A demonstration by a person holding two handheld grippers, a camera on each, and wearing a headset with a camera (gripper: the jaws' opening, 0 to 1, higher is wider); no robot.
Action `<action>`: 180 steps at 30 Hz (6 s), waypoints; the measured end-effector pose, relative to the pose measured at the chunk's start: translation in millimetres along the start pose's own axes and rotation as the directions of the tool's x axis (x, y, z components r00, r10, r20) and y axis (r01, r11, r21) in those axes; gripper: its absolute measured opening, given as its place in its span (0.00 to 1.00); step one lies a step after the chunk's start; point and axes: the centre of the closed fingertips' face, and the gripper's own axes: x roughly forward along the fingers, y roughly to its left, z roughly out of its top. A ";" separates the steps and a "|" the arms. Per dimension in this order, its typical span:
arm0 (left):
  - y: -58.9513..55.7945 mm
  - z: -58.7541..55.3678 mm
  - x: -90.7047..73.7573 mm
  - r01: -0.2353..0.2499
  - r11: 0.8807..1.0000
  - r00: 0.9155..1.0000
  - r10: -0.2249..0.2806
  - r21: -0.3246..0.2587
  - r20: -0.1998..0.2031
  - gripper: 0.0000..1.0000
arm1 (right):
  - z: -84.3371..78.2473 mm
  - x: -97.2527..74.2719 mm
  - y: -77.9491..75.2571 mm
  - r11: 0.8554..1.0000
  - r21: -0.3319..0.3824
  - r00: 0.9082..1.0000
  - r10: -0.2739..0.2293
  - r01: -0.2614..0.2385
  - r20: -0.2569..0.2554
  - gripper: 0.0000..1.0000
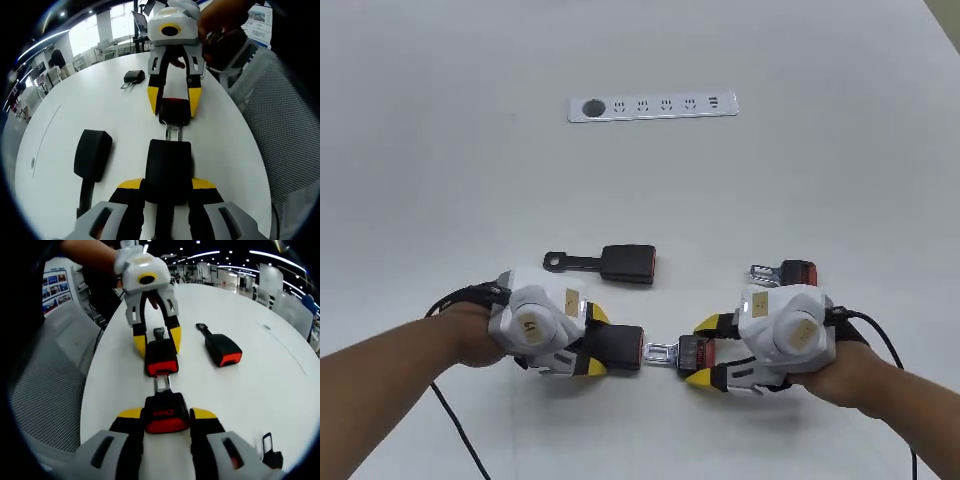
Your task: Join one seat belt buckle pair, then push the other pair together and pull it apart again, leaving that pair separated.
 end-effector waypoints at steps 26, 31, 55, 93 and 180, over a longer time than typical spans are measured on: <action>-0.3 0.5 0.6 0.012 1.000 1.000 -0.012 0.015 -0.014 0.34 | 17.9 18.3 0.0 1.000 0.013 0.999 0.005 -0.006 0.049 0.35; -0.3 -0.5 0.7 0.015 1.000 1.000 -0.015 0.017 -0.013 0.34 | 21.8 21.8 -0.4 1.000 0.011 0.999 0.011 -0.012 0.053 0.34; -0.9 -1.1 -0.3 0.040 0.998 0.999 -0.039 0.039 -0.022 0.34 | 24.8 25.6 1.6 1.000 0.007 0.997 0.022 -0.022 0.073 0.34; -2.3 -4.5 -4.6 0.085 0.996 0.992 -0.087 0.026 0.092 0.33 | 28.4 17.4 0.6 1.000 0.002 0.969 0.015 -0.016 0.247 0.33; 92.8 23.4 -51.2 -0.141 0.988 0.987 0.145 -0.065 0.064 0.67 | -59.0 -119.1 -115.2 0.957 0.172 0.965 -0.251 0.234 0.081 0.62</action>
